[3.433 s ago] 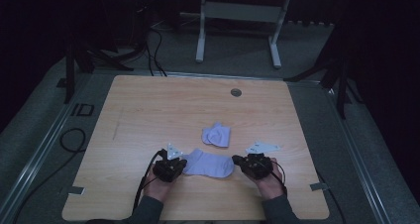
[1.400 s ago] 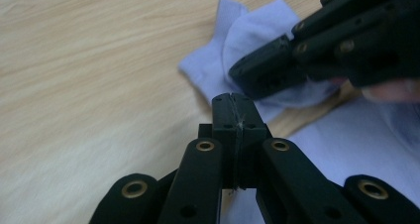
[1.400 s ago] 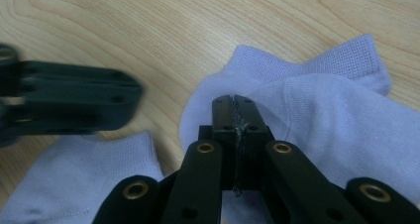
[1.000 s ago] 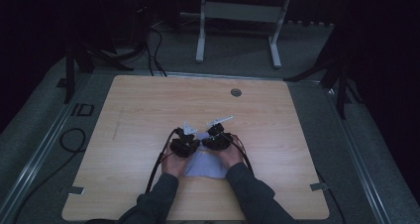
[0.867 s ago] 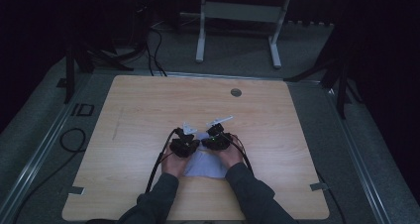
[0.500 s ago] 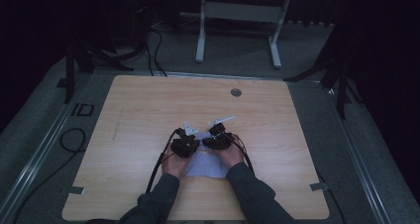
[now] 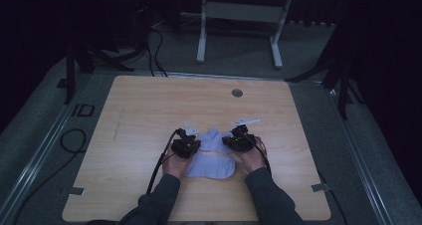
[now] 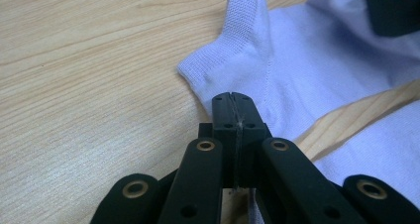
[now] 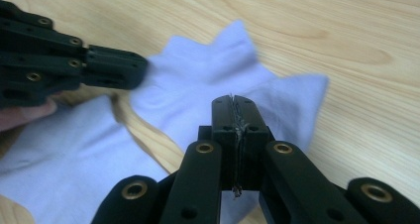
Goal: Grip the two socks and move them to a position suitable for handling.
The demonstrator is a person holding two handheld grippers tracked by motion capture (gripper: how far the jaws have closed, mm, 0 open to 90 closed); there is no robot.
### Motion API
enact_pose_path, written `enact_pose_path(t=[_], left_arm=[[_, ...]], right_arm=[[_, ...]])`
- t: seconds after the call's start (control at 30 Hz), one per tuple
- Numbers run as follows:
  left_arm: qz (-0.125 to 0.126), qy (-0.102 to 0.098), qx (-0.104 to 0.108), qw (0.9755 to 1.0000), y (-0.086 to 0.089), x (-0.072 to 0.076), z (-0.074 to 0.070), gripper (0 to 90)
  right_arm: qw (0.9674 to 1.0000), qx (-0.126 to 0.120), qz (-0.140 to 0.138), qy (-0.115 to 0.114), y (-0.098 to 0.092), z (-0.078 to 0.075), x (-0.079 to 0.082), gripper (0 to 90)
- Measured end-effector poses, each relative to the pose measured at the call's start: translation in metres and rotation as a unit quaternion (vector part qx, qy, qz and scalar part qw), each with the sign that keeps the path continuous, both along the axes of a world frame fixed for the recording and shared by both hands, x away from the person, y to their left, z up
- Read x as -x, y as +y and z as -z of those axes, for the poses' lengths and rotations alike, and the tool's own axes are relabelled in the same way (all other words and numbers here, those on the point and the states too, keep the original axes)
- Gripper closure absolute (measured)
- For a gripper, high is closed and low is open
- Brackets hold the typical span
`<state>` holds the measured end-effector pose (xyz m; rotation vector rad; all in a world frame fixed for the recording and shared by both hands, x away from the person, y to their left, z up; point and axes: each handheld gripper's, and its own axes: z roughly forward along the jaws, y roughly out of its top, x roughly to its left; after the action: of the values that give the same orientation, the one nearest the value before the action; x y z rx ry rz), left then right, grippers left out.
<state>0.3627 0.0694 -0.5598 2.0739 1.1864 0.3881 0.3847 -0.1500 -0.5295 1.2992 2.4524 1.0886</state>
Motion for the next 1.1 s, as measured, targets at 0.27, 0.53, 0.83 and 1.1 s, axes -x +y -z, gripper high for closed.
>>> enact_pose_path(t=[0.27, 0.53, 0.83, 1.1], left_arm=[[0.000, 0.001, 0.002, 1.0000, 0.001, 0.000, 0.000, 89.9], [-0.001, 0.001, 0.002, 1.0000, 0.001, 0.000, 0.000, 89.9], [-0.005, 0.005, 0.007, 1.0000, 0.002, 0.000, 0.000, 89.7], [-0.006, 0.009, 0.014, 0.9998, 0.004, 0.000, -0.001, 85.9]], right_arm=[[0.9989, -0.026, 0.038, 0.002, -0.037, -0.001, 0.009, 88.5], [0.9987, 0.001, 0.052, -0.004, -0.056, 0.002, 0.020, 88.6], [0.9979, 0.011, 0.064, 0.004, -0.070, 0.008, 0.024, 88.6], [0.9975, 0.016, 0.069, 0.009, -0.074, 0.012, 0.021, 87.2]])
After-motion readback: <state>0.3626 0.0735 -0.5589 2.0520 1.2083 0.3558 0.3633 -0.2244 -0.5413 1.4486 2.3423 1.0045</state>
